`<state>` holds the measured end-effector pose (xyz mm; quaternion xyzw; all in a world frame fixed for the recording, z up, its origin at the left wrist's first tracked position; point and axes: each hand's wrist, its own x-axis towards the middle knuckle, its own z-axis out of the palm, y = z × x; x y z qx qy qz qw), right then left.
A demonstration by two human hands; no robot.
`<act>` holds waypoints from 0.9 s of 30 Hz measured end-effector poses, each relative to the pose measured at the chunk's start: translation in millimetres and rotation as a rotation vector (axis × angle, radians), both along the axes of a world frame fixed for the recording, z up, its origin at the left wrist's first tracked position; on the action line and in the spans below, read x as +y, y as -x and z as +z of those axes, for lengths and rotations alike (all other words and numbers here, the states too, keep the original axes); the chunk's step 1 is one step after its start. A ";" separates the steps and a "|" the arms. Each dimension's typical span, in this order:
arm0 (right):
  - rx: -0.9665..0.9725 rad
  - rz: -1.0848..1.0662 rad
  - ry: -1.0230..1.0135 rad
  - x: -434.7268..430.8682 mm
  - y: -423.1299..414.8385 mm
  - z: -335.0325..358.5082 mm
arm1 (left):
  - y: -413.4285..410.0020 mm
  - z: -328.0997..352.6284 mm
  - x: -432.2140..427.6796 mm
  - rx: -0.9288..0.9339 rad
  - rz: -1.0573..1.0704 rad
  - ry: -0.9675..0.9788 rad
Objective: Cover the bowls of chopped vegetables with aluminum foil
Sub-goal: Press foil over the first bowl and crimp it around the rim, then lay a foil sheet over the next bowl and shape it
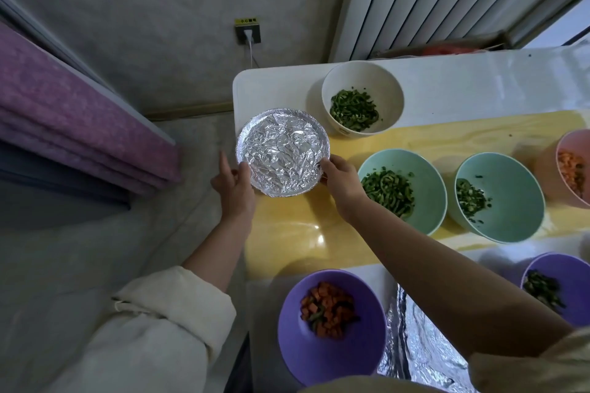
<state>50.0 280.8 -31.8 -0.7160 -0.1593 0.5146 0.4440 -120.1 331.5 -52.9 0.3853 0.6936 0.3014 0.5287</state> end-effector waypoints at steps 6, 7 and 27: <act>0.025 0.074 0.021 -3.5 -1.3 3.7 | 8.7 5.2 -3.7 -0.077 -0.011 -0.003; -0.006 0.092 0.023 -5.4 -0.6 8.4 | 10.4 7.8 -5.4 -0.069 -0.005 -0.011; -0.595 1.263 0.293 -161.9 -9.1 30.9 | 49.4 44.4 -202.7 0.155 -0.613 0.465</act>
